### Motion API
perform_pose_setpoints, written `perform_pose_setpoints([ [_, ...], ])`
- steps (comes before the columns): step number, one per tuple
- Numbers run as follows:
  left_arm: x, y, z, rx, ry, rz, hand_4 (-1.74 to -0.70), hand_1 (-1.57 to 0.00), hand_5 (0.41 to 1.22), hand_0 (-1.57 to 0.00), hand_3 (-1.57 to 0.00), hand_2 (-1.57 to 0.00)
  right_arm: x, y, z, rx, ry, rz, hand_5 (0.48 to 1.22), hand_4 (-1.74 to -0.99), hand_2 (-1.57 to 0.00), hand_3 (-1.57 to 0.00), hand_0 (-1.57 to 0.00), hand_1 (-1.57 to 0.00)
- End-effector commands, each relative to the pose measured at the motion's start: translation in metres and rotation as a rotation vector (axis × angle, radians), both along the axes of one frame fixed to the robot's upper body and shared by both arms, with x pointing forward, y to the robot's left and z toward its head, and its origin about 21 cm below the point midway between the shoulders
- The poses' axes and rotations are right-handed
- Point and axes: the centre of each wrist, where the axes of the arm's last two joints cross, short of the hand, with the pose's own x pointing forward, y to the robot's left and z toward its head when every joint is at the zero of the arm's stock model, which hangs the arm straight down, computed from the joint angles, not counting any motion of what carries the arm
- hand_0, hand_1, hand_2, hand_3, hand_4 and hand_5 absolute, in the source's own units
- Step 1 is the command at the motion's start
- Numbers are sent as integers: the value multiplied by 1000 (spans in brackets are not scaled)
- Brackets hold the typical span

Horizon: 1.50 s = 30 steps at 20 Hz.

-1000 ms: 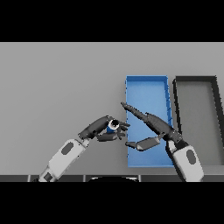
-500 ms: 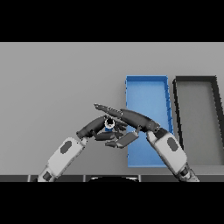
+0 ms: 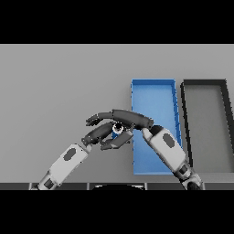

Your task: Pick up the blue pipe and place it into the blue bin.

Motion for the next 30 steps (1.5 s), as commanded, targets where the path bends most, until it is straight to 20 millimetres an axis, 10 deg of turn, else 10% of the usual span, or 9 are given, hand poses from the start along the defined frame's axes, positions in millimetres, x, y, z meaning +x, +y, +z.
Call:
perform_pose_setpoints([
  [1, 0, 2, 0, -7, -21, 12, -1611, -828, 1221, -879, -667, -796, 1, 2, 0, 16, -1, 27, 551, -1453, -714, -562, -697, -714],
  [3, 1, 5, 5, -68, -23, 17, -1658, -1008, 1192, -1030, -623, -990, -1, 6, -4, 28, 49, 49, 604, -1541, -1023, -828, -1012, -1023],
  [8, -2, 2, -1, -163, 41, 3, -1714, -1386, 1212, -1394, -550, -1381, -5, 9, -9, 91, 39, 38, 957, -1458, -1391, -1328, -1388, -1391],
  [14, 5, -1, 3, -116, -13, -1, -1734, -1356, 1219, -1499, -505, -1521, -10, 8, -11, 99, 18, 44, 1152, -1473, -1524, -1507, -1523, -1524],
  [16, 2, 0, 2, -100, -22, -36, -1544, -1190, 1219, -1407, -518, -1242, -13, 8, -11, 118, 31, 62, 1177, -1477, -1541, -1530, -1540, -1541],
  [21, 4, 7, 1, -20, -14, -88, -1110, -410, 1184, -501, -170, -419, -14, 12, -9, 85, 26, 43, 1206, -1482, -1561, -1558, -1561, -1561],
  [30, 8, 9, -5, 23, -36, -24, -828, -54, 689, -66, -22, -55, -17, 8, -9, 145, 21, 40, 1219, -1485, -1570, -1569, -1570, -1570],
])
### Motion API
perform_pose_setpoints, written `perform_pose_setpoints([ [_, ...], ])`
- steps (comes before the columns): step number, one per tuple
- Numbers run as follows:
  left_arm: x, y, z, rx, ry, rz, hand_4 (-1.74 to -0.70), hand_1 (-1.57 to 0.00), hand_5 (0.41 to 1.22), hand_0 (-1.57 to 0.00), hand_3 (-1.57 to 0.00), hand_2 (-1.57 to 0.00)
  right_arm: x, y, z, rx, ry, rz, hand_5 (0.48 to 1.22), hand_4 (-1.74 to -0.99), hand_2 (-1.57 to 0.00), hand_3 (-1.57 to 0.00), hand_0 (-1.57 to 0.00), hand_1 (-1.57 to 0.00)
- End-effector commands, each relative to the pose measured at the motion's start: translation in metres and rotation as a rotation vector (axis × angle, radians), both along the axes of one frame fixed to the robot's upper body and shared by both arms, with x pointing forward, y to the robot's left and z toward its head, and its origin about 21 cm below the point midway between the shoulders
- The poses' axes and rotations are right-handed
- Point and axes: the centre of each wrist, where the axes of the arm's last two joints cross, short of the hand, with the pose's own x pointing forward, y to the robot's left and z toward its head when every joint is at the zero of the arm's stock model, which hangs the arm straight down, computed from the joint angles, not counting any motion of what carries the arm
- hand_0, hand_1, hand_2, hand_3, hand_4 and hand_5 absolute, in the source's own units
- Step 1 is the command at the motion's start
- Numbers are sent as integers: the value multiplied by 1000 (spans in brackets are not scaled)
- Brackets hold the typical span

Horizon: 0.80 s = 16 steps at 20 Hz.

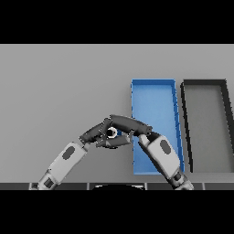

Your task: Pick up the blue pipe and place it into the blue bin.

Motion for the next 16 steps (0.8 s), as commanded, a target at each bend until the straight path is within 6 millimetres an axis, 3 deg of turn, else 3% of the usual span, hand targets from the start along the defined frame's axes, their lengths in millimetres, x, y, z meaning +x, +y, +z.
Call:
perform_pose_setpoints([
  [1, 0, 2, 1, -6, 6, 2, -830, -43, 659, -53, -17, -44, 2, -2, 2, 11, -7, -3, 1219, -1485, -1570, -1570, -1570, -1570],
  [5, -2, 9, 2, 30, 88, 67, -873, -17, 612, -21, -7, -17, 0, -3, 4, 34, -6, -13, 1220, -1491, -1571, -1570, -1571, -1571],
  [9, -4, 7, -1, 59, 103, 72, -876, -6, 555, -8, -2, -7, 5, -2, 16, 140, 176, 46, 1221, -1492, -1571, -1571, -1571, -1571],
  [12, -5, 4, -3, 48, 94, 62, -868, -3, 529, -4, -1, -3, 9, -5, 37, 178, 268, 53, 1221, -1494, -1571, -1571, -1571, -1571],
  [16, -10, 7, -4, 59, 108, 60, -864, -1, 503, -1, 0, -1, 14, -5, 84, 222, 226, 38, 1221, -1493, -1571, -1571, -1571, -1571],
])
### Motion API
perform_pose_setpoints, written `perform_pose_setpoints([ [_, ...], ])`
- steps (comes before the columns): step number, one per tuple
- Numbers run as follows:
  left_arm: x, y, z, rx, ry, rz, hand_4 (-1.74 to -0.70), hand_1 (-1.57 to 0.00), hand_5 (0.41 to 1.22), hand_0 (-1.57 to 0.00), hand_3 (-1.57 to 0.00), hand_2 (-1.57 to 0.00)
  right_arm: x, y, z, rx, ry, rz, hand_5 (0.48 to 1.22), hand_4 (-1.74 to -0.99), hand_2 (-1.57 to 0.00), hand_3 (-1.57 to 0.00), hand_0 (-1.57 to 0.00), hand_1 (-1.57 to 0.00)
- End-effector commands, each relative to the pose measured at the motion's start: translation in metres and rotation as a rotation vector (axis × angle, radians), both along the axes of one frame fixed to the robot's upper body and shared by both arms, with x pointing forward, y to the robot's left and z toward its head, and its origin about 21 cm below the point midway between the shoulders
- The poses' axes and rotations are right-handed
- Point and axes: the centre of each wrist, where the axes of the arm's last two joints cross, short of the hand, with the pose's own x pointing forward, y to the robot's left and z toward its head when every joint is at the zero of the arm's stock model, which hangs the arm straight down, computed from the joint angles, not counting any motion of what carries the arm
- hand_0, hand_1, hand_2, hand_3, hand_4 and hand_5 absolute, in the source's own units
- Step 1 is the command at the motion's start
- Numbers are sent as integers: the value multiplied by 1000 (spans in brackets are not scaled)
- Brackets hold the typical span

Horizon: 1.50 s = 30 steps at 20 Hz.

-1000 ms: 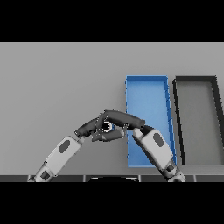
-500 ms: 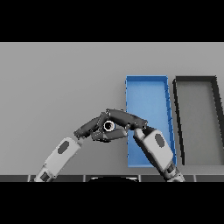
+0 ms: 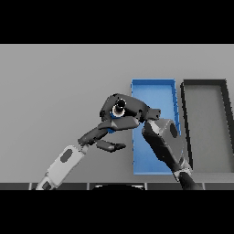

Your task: Pick up the blue pipe and place it into the blue bin.

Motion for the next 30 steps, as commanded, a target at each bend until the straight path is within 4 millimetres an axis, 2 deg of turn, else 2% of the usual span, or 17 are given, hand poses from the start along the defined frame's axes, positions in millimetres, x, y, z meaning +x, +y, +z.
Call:
perform_pose_setpoints([
  [1, -1, 2, 0, 2, -5, -1, -863, 0, 498, -1, 0, 0, 3, -1, 12, 12, -33, -3, 1221, -1494, -1571, -1571, -1571, -1571],
  [3, 1, -3, 0, 14, 0, 3, -867, 0, 486, 0, 1, 0, 13, -7, 39, 29, -114, -19, 1221, -1495, -1571, -1571, -1571, -1571],
  [6, 1, 2, 2, 8, -10, 0, -864, 1, 483, 1, 1, 1, 31, -20, 62, 75, -131, -145, 1221, -1496, -1571, -1571, -1571, -1571],
  [10, 1, 2, 9, 28, -10, 20, -844, 1, 481, 1, 1, 1, 66, -47, 64, 31, -123, -377, 1221, -1498, -1571, -1571, -1571, -1571],
  [11, 0, 3, 3, 37, -2, 27, -841, 1, 477, 1, 1, 1, 76, -59, 58, 25, -95, -431, 1221, -1498, -1571, -1571, -1571, -1571],
  [14, 0, 8, 5, 36, -23, 41, -827, 1, 467, 1, 1, 1, 97, -94, 38, -19, 22, -567, 1221, -1499, -1571, -1571, -1571, -1571],
  [18, 1, 11, 6, 47, -18, 41, -824, 1, 462, 1, 1, 1, 108, -131, -7, -79, 179, -710, 1221, -1499, -1571, -1571, -1571, -1571],
  [23, 0, 11, 4, 47, -27, 35, -825, 1, 468, 1, 1, 1, 94, -149, -66, -197, 372, -834, 1221, -1499, -1571, -1571, -1571, -1571],
  [26, -1, 15, 5, 34, -24, 32, -829, 1, 470, 1, 1, 1, 85, -162, -93, -281, 498, -937, 1221, -1499, -1571, -1571, -1571, -1571],
  [28, -1, 13, 7, 40, -25, 42, -826, 1, 470, 1, 1, 1, 76, -164, -112, -352, 530, -942, 1221, -1586, -1571, -1080, -1571, -1571],
  [29, -2, 12, 7, 36, -21, 34, -827, 1, 471, 1, 1, 1, 74, -163, -122, -389, 552, -942, 1221, -1569, -1571, -1178, -1571, -1571],
  [30, -4, 7, 8, 44, -23, 35, -827, 1, 472, 1, 1, 1, 70, -162, -132, -418, 578, -942, 1221, -1603, -1571, -1041, -1571, -1571],
])
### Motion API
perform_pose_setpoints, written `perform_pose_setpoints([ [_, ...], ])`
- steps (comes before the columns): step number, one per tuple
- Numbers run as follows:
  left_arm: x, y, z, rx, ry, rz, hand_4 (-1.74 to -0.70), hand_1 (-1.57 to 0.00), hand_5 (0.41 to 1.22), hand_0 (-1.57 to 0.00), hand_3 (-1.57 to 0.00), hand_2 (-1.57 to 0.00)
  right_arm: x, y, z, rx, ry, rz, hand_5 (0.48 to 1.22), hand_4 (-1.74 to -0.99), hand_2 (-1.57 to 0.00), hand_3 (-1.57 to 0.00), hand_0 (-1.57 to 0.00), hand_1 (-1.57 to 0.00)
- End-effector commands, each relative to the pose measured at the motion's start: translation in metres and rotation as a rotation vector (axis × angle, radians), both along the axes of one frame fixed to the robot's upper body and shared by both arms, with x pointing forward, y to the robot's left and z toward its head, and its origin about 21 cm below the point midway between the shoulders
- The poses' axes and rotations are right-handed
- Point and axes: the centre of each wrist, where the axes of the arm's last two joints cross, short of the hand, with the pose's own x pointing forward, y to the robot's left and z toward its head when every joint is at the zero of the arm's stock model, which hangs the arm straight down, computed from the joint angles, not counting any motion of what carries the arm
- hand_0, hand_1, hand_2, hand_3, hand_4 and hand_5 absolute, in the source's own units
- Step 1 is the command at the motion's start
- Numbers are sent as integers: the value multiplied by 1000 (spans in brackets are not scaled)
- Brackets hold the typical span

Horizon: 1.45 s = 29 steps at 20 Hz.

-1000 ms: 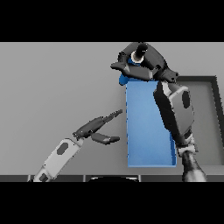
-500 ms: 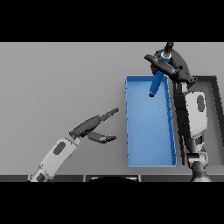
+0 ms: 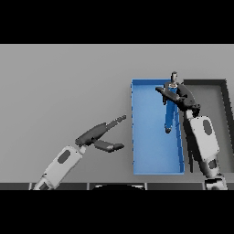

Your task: Pick up the blue pipe and place it into the blue bin.

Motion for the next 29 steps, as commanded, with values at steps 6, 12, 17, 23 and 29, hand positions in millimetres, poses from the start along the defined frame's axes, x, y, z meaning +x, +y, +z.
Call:
perform_pose_setpoints([
  [6, 0, 3, 1, 5, 0, 5, -830, 1, 476, 1, 1, 1, -10, 2, -35, -46, 230, -55, 1178, -1477, -1066, -646, -1172, -1106],
  [12, 1, 5, 0, 3, 3, 2, -829, 1, 477, 1, 1, 1, -12, 10, -29, -194, 268, 101, 1044, -1215, -279, -169, -306, -289],
  [17, 0, 3, -2, -2, 1, -6, -831, 1, 471, 1, 1, 1, -15, 14, -25, -308, 253, 167, 880, -1189, -91, -55, -123, -94],
  [23, -4, 1, -1, 4, 2, -4, -828, 1, 471, 1, 1, 1, -18, 15, -29, -319, 248, 148, 789, -1182, -23, -14, -32, -24],
  [29, 9, 9, -3, 21, -5, 14, -826, 1, 474, 1, 1, 1, -17, 18, -29, -327, 249, 166, 769, -1186, -14, -8, -20, -15],
])
